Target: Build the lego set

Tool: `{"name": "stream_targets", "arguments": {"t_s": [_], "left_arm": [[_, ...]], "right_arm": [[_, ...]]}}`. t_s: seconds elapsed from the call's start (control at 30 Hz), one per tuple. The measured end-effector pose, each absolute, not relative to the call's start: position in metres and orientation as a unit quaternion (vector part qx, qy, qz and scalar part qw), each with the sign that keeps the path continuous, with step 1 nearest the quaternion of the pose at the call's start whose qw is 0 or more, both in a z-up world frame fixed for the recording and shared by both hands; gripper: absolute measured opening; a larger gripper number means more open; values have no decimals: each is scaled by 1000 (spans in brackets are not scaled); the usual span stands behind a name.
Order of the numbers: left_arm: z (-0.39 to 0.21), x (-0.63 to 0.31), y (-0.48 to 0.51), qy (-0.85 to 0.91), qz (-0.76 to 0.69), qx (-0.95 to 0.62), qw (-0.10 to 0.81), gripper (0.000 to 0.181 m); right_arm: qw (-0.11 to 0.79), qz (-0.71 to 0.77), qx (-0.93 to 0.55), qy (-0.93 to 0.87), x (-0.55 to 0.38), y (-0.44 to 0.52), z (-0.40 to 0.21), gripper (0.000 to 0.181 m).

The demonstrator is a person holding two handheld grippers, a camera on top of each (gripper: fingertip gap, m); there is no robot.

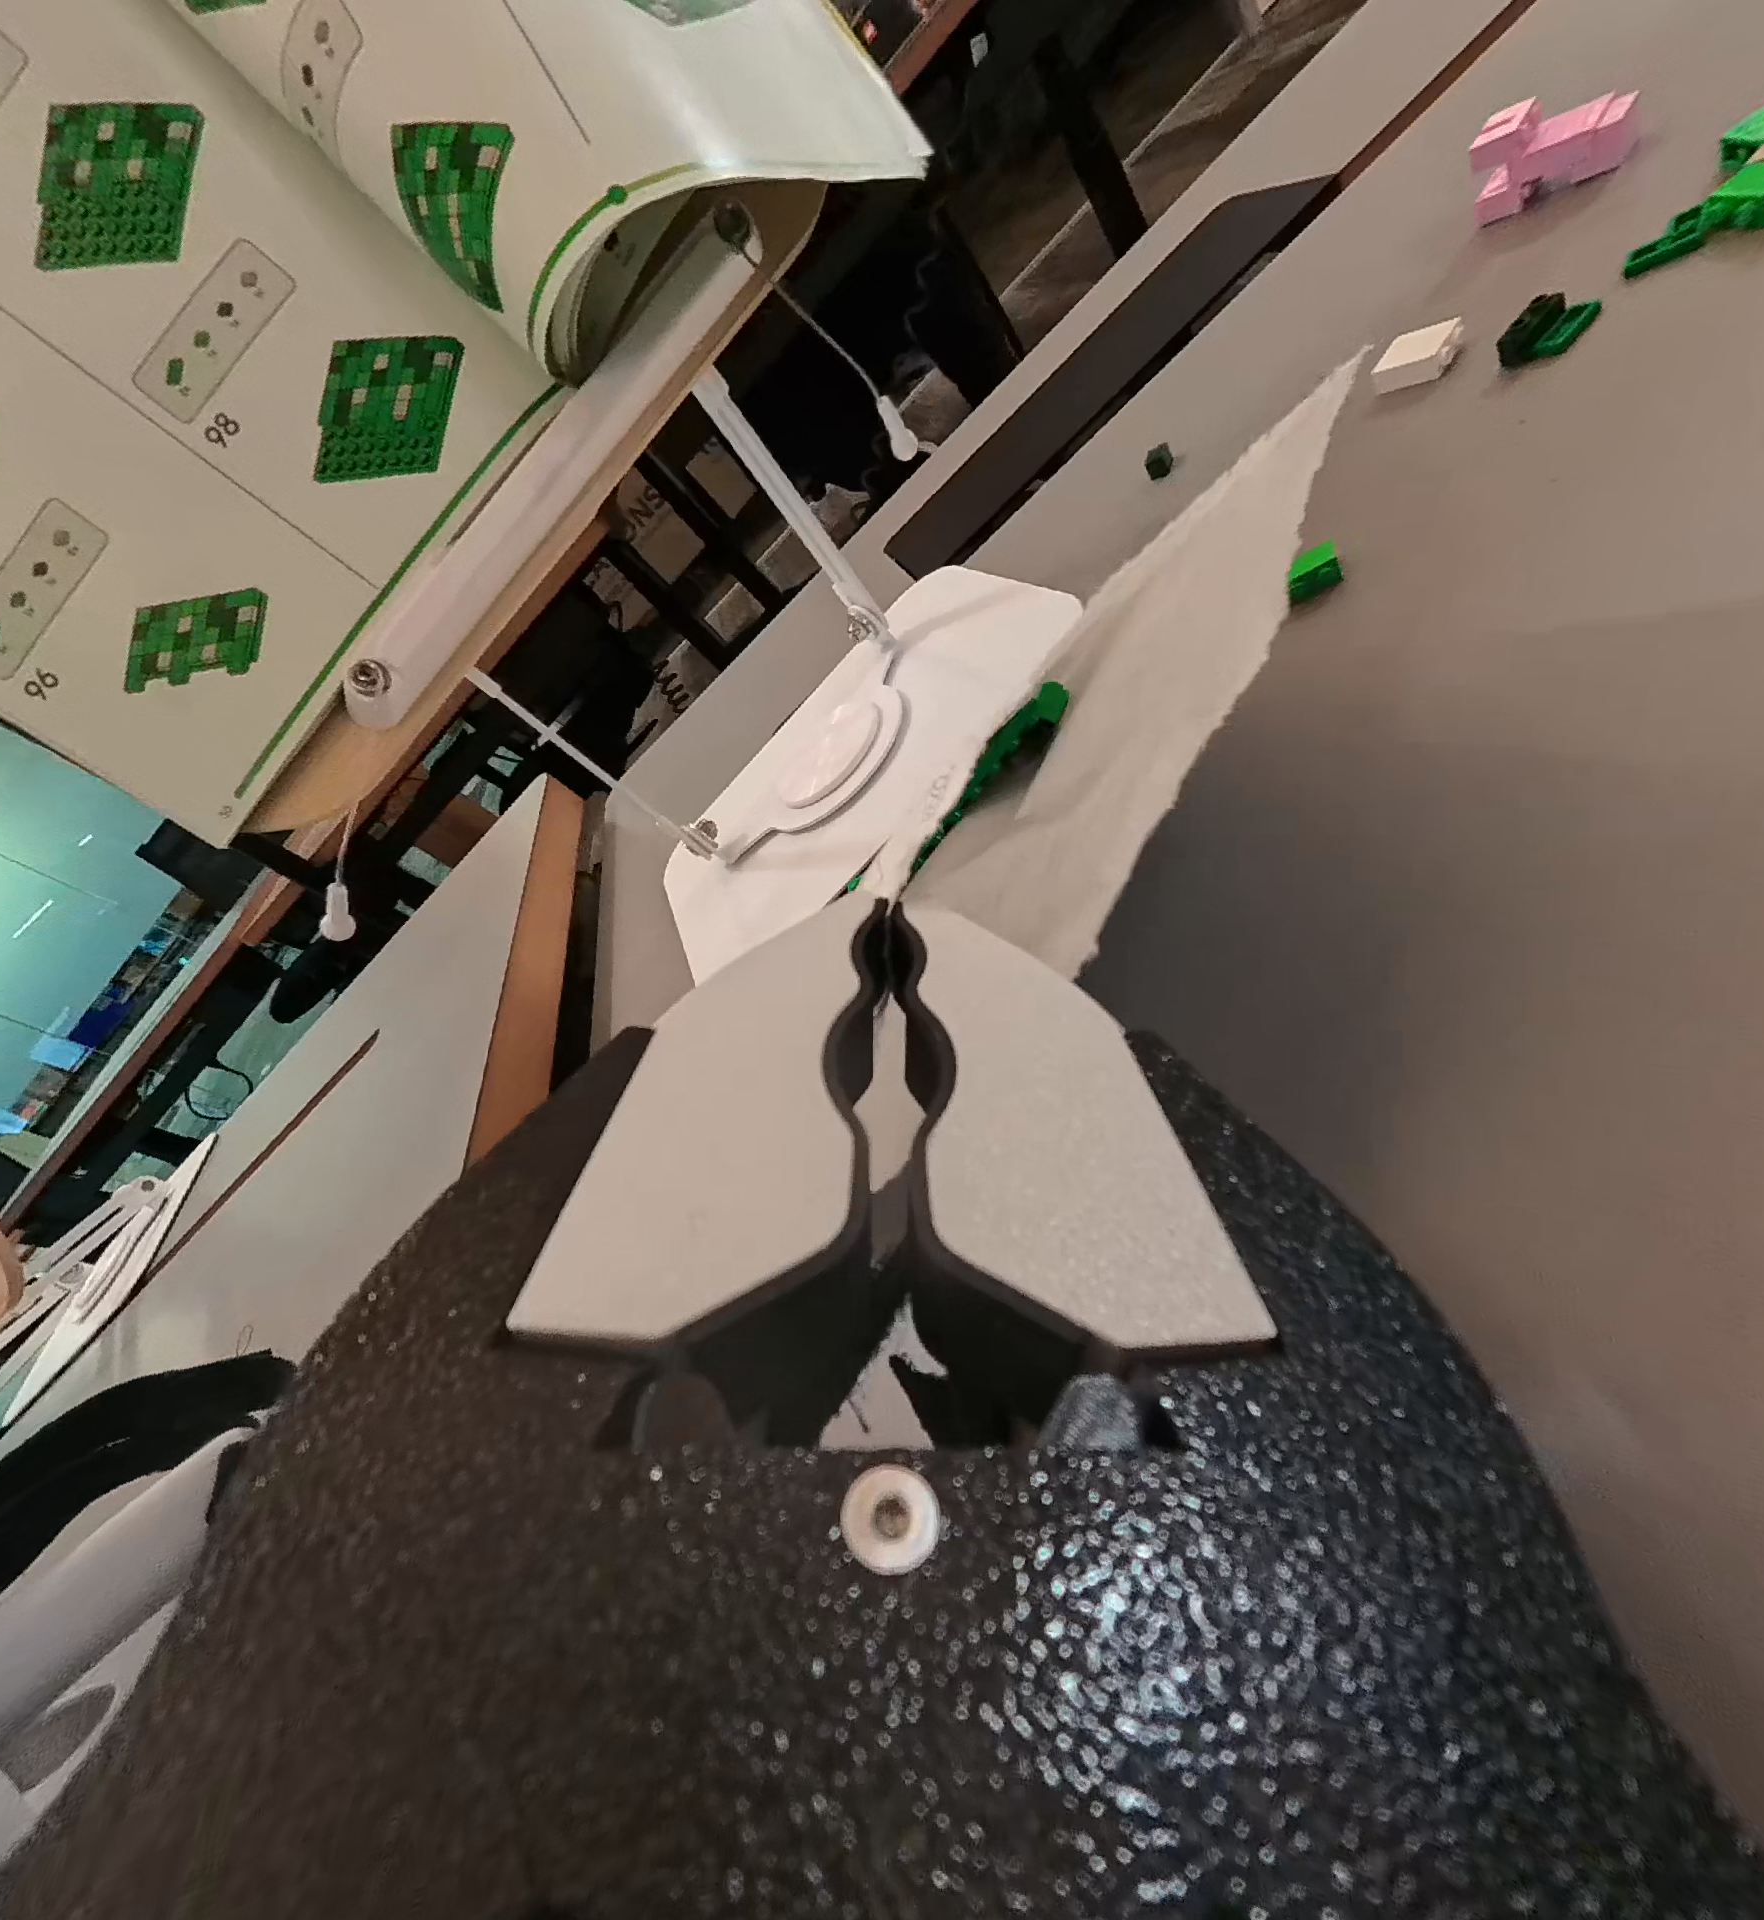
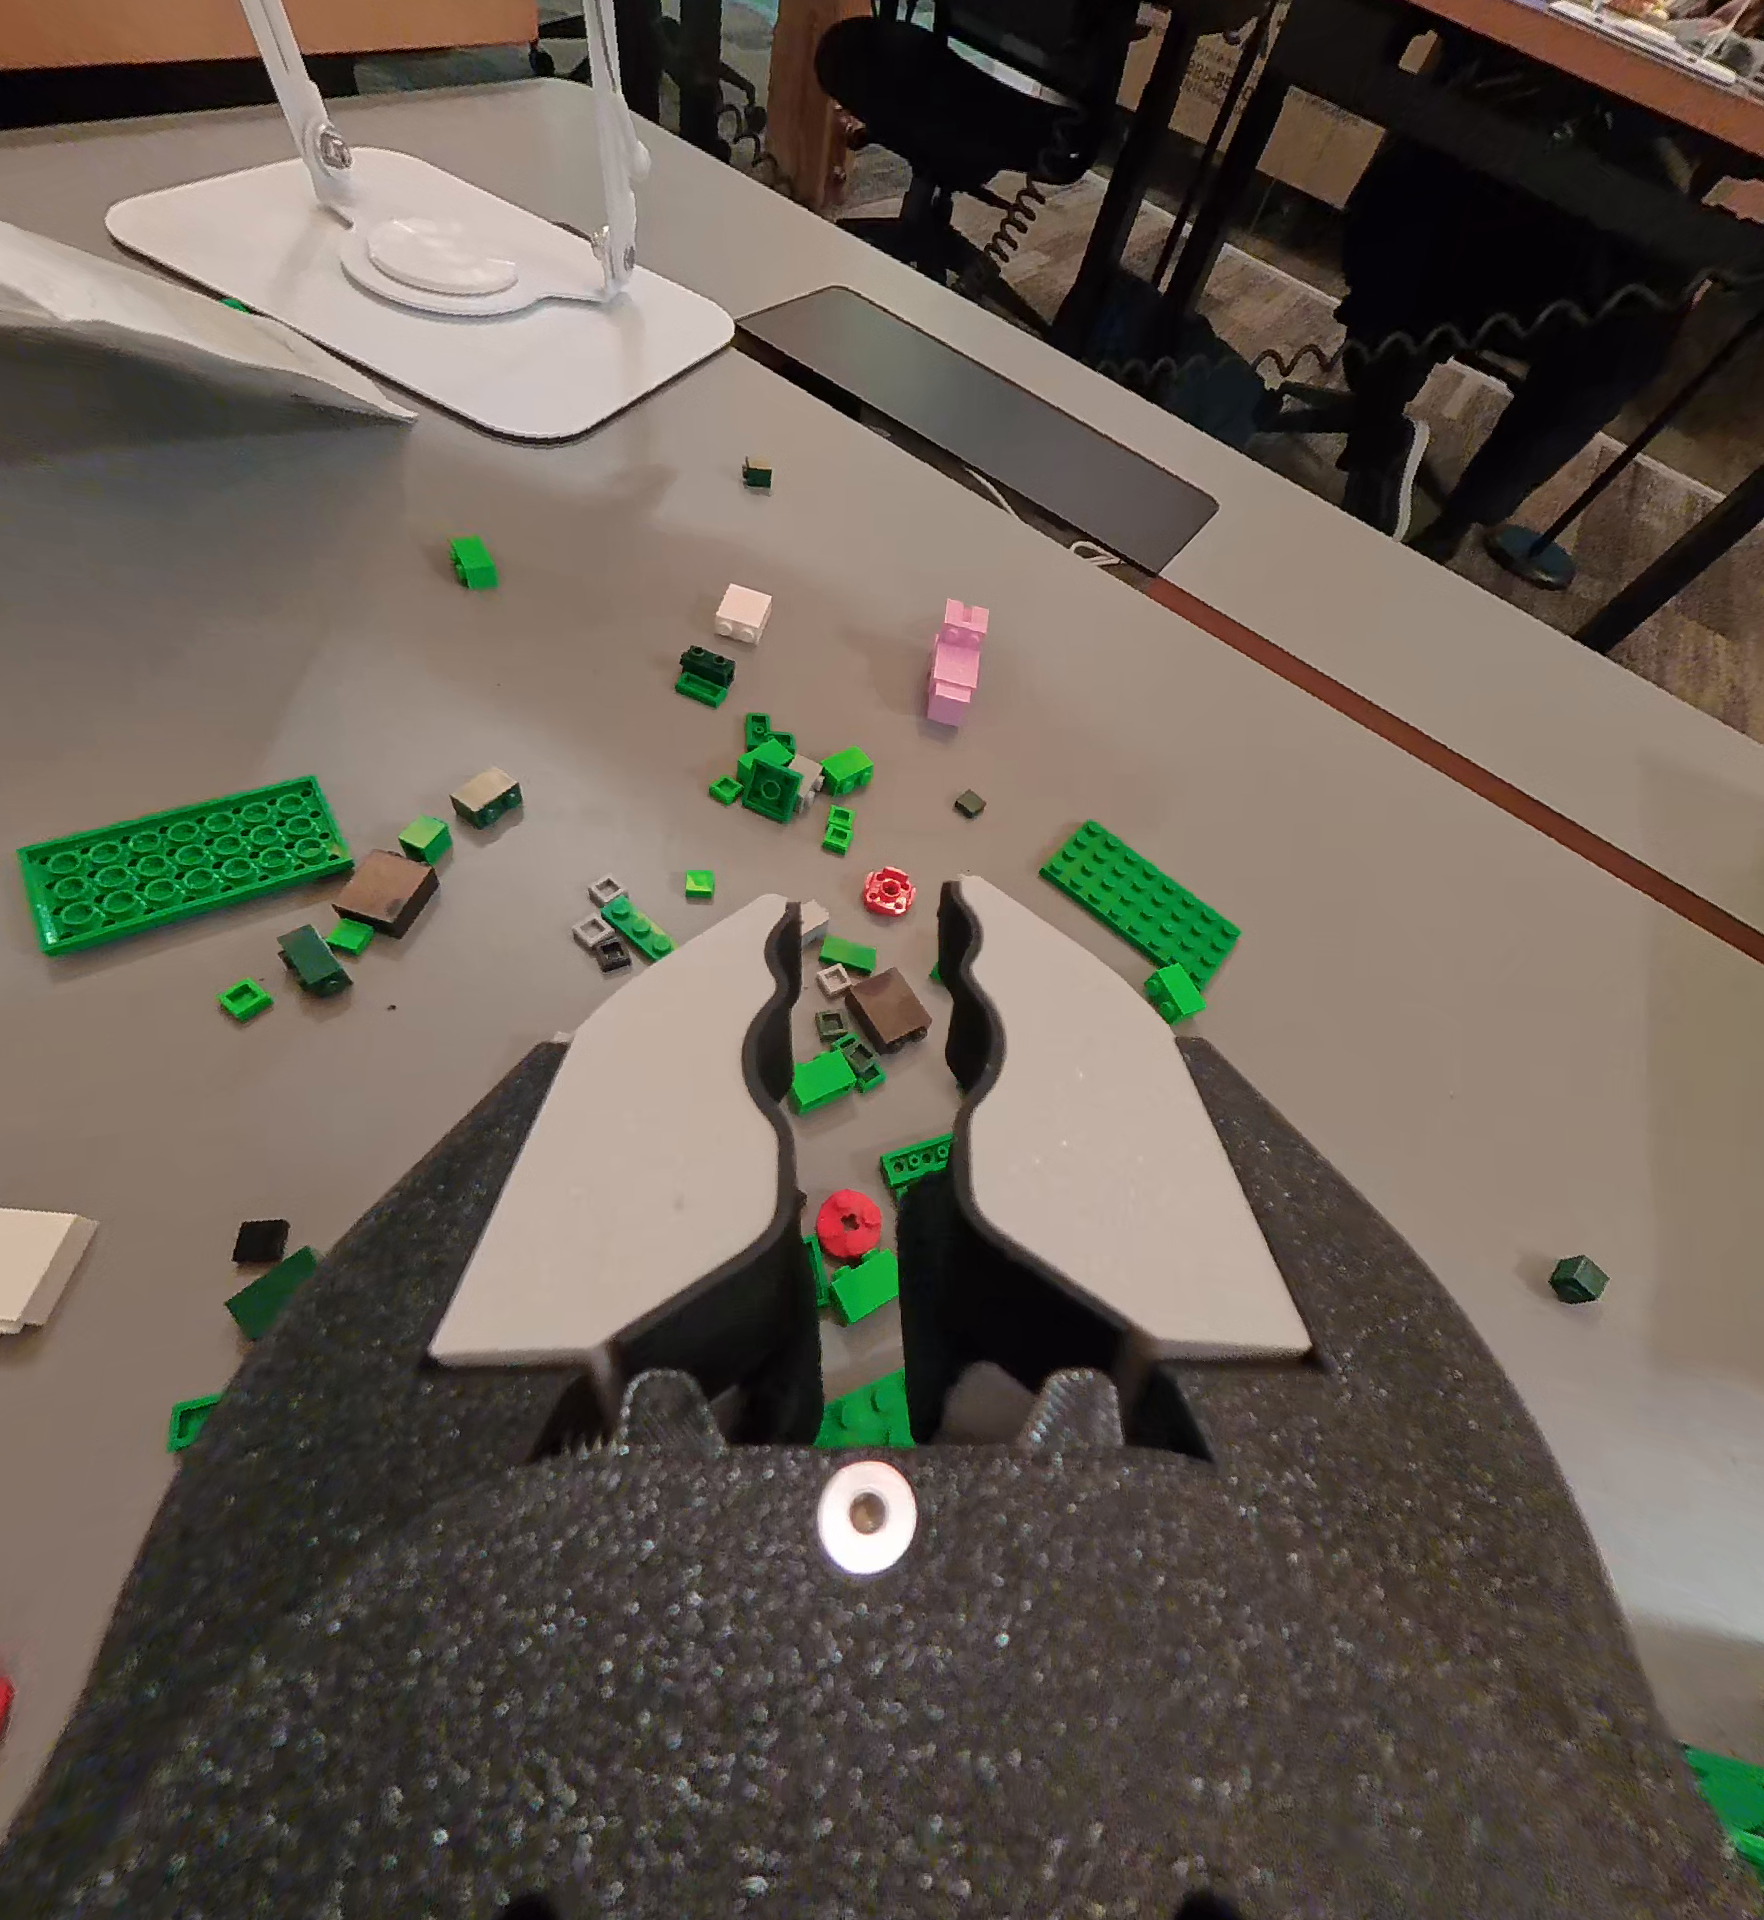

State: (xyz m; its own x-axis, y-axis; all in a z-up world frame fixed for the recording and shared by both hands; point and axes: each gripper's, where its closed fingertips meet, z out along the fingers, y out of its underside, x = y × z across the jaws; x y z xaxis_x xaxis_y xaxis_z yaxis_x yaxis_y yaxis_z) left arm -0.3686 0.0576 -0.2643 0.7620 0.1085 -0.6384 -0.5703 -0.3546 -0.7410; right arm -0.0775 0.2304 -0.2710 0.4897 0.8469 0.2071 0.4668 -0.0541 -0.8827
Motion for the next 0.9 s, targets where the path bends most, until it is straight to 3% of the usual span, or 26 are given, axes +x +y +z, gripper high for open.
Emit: {"name": "stream_targets", "arguments": {"t_s": [0.9], "left_arm": [[-264, -368, 57, 157, 317, -759, 547, 0]], "right_arm": [[501, 182, -698, -478, -82, 228, -274, 21]]}}
